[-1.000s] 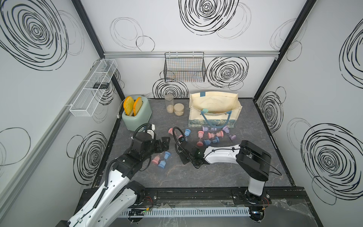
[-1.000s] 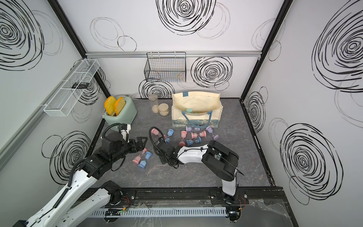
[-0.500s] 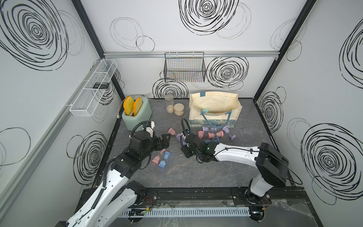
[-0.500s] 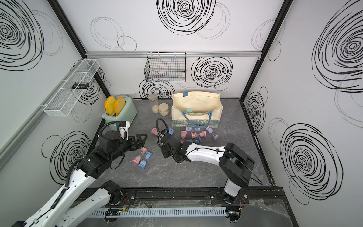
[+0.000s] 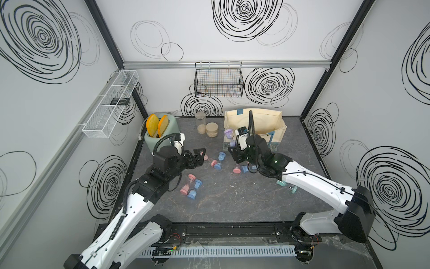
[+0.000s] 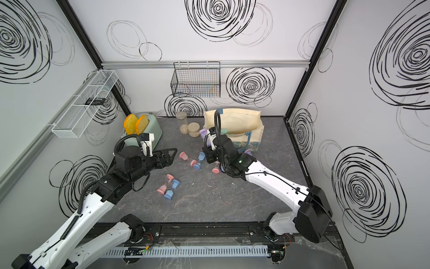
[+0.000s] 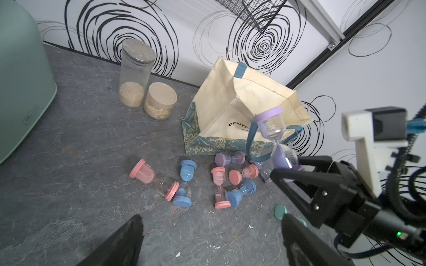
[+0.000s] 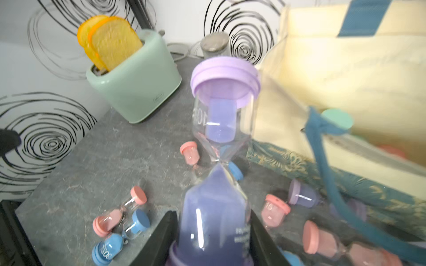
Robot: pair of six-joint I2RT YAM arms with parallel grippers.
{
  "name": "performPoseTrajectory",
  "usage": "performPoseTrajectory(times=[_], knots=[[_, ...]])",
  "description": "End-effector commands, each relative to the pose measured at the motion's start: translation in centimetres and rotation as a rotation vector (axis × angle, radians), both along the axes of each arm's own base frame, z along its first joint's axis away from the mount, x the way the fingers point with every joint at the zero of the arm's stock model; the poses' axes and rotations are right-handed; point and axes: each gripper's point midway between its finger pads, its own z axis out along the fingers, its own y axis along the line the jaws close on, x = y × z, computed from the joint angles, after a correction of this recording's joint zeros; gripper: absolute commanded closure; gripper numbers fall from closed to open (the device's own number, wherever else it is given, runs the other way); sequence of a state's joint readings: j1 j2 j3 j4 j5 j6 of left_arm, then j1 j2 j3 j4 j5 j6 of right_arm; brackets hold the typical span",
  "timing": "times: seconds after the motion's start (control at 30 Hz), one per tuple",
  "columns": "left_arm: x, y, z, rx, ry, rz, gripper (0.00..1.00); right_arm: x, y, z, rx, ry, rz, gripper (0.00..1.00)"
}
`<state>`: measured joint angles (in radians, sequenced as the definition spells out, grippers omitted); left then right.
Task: Put the hourglass into the canvas bag
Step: Place the hourglass in the canvas bag.
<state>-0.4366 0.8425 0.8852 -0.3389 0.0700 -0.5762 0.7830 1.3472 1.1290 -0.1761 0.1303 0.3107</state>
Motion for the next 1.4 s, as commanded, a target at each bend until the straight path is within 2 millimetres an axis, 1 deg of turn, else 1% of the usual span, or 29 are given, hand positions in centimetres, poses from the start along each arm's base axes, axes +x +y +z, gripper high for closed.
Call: performPoseTrajectory(times=[0.0,0.07,0.13,0.23,0.27,0.33,0.63,0.83,0.9,1.07,1.2,1.3,1.37], knots=[[0.8,-1.3,3.1,-0.056,-0.085,-0.042,0.04,2.1,-2.5,3.2,-0.013,-0.055,-0.032,0.67],[1.0,-1.9,3.3,-0.065,-0.089,-0.059,0.04,3.7,-4.0,4.0,-0.014,-0.061,-0.060,0.67],[1.3,-2.7,3.4,-0.071,-0.088,-0.081,0.04,5.4,-5.3,4.3,-0.020,-0.050,-0.084,0.67],[1.7,-4.0,3.3,-0.071,-0.086,-0.111,0.04,7.5,-6.8,4.2,-0.038,-0.036,-0.101,0.67],[1.8,-4.4,3.3,-0.071,-0.085,-0.119,0.04,8.0,-6.9,4.0,-0.047,-0.033,-0.097,0.67],[2.0,-5.2,3.1,-0.069,-0.079,-0.139,0.04,9.2,-7.7,3.2,-0.072,-0.004,-0.110,0.67],[3.0,-8.0,1.8,-0.060,-0.053,-0.204,0.04,13.1,-9.1,-0.4,-0.160,0.067,-0.095,0.68],[3.4,-9.2,1.1,-0.056,-0.038,-0.224,0.04,14.6,-8.4,-3.1,-0.198,0.109,-0.071,0.68],[3.5,-9.4,0.8,-0.052,-0.033,-0.230,0.04,15.2,-8.5,-3.9,-0.209,0.117,-0.081,0.68],[3.8,-9.6,-0.1,-0.040,-0.015,-0.226,0.04,15.8,-7.6,-6.5,-0.231,0.161,-0.042,0.68],[3.8,-9.5,-0.4,-0.031,-0.009,-0.221,0.04,16.2,-7.9,-8.9,-0.268,0.204,-0.059,0.67],[3.9,-9.5,-0.6,-0.025,-0.009,-0.222,0.04,16.3,-8.3,-10.1,-0.291,0.240,-0.071,0.63],[3.9,-9.4,-0.6,-0.020,-0.010,-0.219,0.04,16.4,-8.5,-10.5,-0.301,0.266,-0.087,0.60]])
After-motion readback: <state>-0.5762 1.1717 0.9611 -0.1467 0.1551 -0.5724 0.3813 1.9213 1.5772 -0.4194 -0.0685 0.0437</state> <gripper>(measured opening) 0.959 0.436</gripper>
